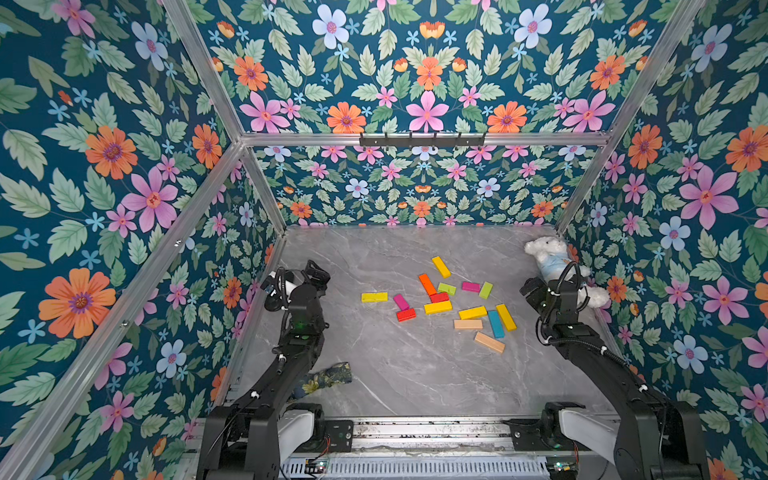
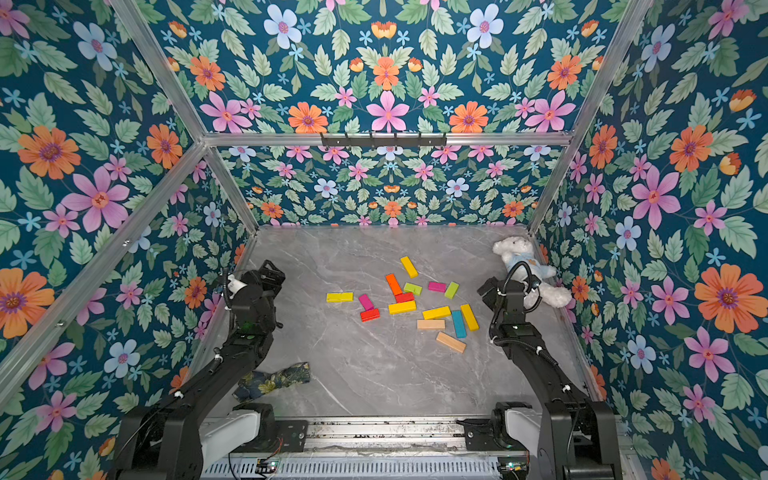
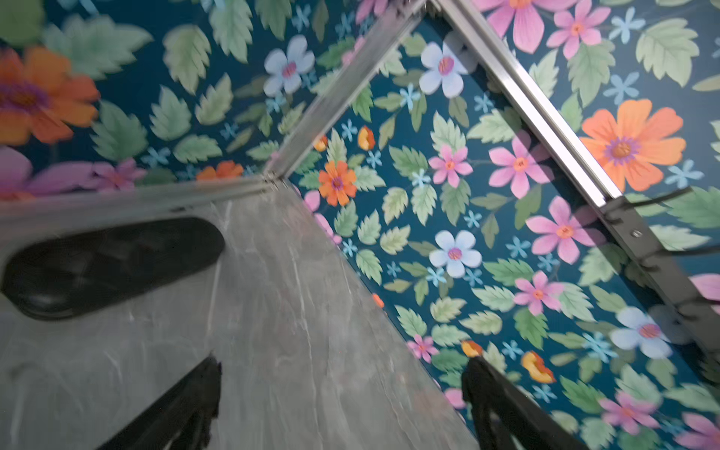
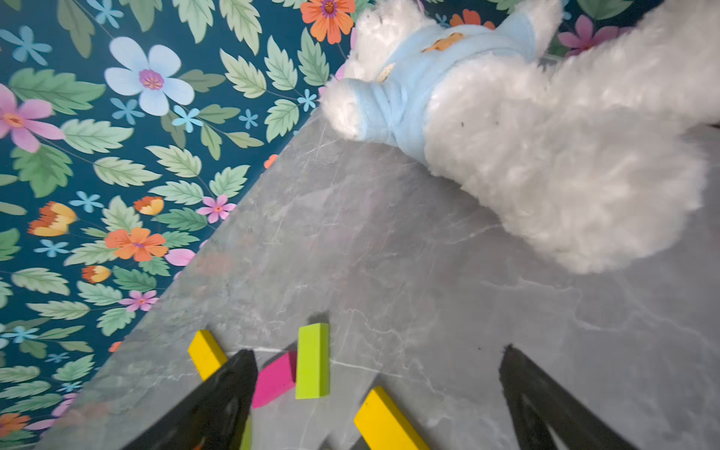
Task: Assemble the letter h with building blocks
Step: Pick up the building block from the center of the board.
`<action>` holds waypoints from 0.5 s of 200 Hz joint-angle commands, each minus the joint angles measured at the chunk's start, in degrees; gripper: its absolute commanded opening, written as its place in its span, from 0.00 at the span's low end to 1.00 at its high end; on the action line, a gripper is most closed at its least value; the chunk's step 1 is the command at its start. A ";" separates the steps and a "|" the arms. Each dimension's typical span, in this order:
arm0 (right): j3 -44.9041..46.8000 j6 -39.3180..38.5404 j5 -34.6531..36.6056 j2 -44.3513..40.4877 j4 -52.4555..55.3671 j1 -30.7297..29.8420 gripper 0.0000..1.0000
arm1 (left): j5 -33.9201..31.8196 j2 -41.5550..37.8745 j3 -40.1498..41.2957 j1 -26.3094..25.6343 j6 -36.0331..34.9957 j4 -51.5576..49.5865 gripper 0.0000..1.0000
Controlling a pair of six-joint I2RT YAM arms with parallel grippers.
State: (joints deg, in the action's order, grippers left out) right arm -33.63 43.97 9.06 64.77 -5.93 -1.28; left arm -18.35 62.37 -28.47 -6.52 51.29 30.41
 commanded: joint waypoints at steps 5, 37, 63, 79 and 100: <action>-6.47 0.05 -7.16 3.78 5.23 -4.74 0.99 | 13.67 1.45 -7.94 0.11 2.32 -14.48 0.99; -15.28 -1.68 -10.41 11.20 11.02 -13.66 0.96 | 27.41 2.03 -7.76 -0.52 -0.34 -22.94 0.99; -24.24 1.29 -8.91 18.58 21.78 -20.85 0.91 | 31.09 -2.28 -1.70 -3.37 0.08 -22.03 0.99; -27.81 2.66 -11.87 23.74 23.88 -25.07 0.82 | 31.08 -3.89 -0.63 -5.52 -1.84 -25.12 0.99; -30.77 5.61 -14.40 29.58 24.53 -29.81 0.75 | 31.13 -4.95 1.57 -8.31 -2.67 -26.19 0.99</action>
State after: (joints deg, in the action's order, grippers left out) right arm -61.98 45.23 -1.91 90.02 12.64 -27.40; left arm 10.57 58.28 -28.58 -12.84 50.57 7.14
